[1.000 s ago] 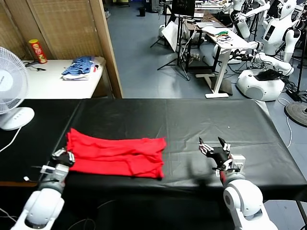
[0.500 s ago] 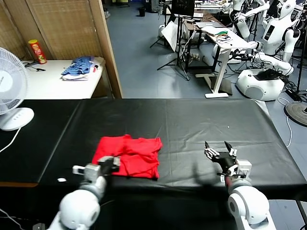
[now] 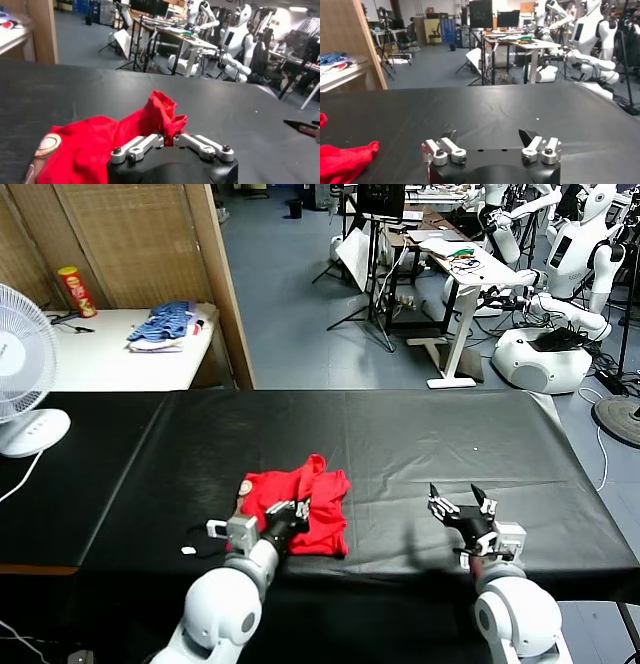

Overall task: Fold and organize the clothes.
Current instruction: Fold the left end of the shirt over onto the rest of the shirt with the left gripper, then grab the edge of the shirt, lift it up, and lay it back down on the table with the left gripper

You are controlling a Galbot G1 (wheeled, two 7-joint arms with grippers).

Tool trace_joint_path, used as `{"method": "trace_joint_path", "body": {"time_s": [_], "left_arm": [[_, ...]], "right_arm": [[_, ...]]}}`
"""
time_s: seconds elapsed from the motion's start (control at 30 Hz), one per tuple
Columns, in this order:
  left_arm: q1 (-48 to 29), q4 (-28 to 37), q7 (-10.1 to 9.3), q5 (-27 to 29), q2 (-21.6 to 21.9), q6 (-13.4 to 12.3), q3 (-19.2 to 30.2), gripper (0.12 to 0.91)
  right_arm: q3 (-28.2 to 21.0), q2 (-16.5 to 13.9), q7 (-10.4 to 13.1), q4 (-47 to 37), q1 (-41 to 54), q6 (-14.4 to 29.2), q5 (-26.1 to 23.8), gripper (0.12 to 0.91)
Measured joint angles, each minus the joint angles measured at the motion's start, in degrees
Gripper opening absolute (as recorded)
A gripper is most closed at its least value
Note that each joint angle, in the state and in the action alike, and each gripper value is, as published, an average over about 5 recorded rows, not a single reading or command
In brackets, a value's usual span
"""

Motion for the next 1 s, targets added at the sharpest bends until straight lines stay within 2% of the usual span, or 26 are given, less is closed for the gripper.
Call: {"method": "trace_joint_path", "body": {"time_s": [0.1, 0.13, 0.33, 0.4, 0.5, 0.63, 0.8, 0.9, 1.0], "left_arm": [[0.1, 0.2, -0.18, -0.5, -0.9, -0.1, 0.3, 0.213], [0.2, 0.3, -0.2, -0.8, -1.2, -0.1, 0.5, 0.249], [1.2, -0.3, -1.82, -5.4, -3.2, 0.3, 1.1, 0.57], [1.7, -1.1, -2.05, -6.7, -3.4, 0.4, 0.8, 0.681], [2.1, -2.6, -1.94, -6.8, -3.0, -0.3, -0.1, 0.777], [2.9, -3.6, -1.68, -3.9, -1.1, -2.6, -2.4, 0.797], [4.9, -3.3, -0.88, -1.0, 2.0, -4.4, -6.8, 0.798], [6.1, -2.7, -0.61, -0.4, 2.6, -5.0, -9.3, 0.798], [6.9, -2.2, -0.41, 0.1, 2.5, -5.5, -11.0, 0.798]], "right_arm": [[-0.5, -0.3, -0.5, -0.4, 0.5, 0.1, 0.0, 0.798], [-0.7, -0.4, -0.6, -0.6, 0.7, 0.1, 0.0, 0.798], [-3.0, -1.5, -2.2, -1.8, 2.6, 0.5, 0.1, 0.798], [-4.3, -2.0, -3.6, -2.4, 3.6, 0.8, 0.3, 0.798], [-7.0, -3.0, -6.2, -3.3, 5.4, 1.3, 0.7, 0.798], [-12.3, -3.8, -9.1, -4.8, 8.6, 1.4, -0.2, 0.798], [-20.1, -3.2, -10.7, -8.0, 13.2, 1.3, -4.6, 0.798], [-24.0, -2.4, -10.4, -10.5, 14.7, 1.1, -9.2, 0.798], [-26.1, -1.7, -8.3, -12.5, 15.0, 1.2, -15.1, 0.798]]}}
